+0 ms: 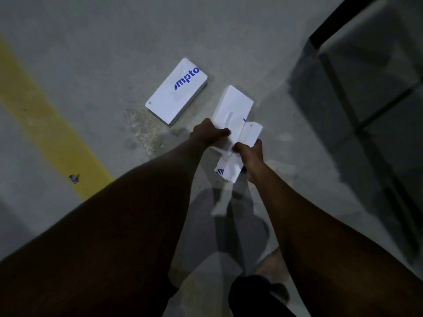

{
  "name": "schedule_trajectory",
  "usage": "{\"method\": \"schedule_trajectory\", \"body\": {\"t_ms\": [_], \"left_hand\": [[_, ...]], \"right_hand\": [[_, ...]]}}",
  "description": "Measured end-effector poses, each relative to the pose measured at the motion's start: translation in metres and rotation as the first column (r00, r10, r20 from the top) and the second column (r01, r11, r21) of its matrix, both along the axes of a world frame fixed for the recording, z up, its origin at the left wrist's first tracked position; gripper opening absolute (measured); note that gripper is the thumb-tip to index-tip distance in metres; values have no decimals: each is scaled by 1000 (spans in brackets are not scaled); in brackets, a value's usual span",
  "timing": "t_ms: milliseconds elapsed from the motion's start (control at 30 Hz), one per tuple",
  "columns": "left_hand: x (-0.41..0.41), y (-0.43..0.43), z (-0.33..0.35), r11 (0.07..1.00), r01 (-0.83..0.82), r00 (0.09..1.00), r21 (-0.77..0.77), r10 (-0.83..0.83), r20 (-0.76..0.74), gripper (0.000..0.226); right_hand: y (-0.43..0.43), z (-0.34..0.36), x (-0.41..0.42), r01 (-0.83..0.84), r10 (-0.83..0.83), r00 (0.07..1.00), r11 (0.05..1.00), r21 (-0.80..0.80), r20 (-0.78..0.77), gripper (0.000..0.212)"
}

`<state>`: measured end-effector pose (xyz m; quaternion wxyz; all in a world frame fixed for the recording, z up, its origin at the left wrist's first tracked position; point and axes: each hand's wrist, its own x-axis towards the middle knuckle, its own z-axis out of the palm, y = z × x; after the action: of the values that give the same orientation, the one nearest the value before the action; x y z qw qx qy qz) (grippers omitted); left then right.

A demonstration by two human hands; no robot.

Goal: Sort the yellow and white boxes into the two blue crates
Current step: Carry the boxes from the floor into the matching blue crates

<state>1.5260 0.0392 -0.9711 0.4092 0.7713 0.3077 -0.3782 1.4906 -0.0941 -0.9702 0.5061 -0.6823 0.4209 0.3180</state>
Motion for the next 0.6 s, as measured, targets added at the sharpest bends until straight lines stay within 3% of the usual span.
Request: {"method": "schedule_trajectory", "body": {"t_ms": [167,267,333,400,500,600], "left_hand": [[-6,-1,57,989,-132,990,-72,135,50,66],[-16,9,120,914,-351,932,-206,362,18,56],[-22,24,170,874,-419,898,-247,439,32,54],[-28,45,227,830,-477,865,-291,501,13,48],[-45,78,320,804,-499,850,-324,527,0,53],[-69,104,420,837,-465,866,-289,497,47,66]], "right_hand": [[-7,53,-9,170,-180,982,974,148,56,50],[-6,113,-19,244,-246,969,952,187,-8,47],[-4,161,-26,322,-315,947,921,217,-69,55],[2,216,-30,388,-379,922,895,220,-84,49],[17,310,-33,476,-473,878,843,250,-76,30],[40,410,-42,507,-518,853,787,352,-69,30]]}}
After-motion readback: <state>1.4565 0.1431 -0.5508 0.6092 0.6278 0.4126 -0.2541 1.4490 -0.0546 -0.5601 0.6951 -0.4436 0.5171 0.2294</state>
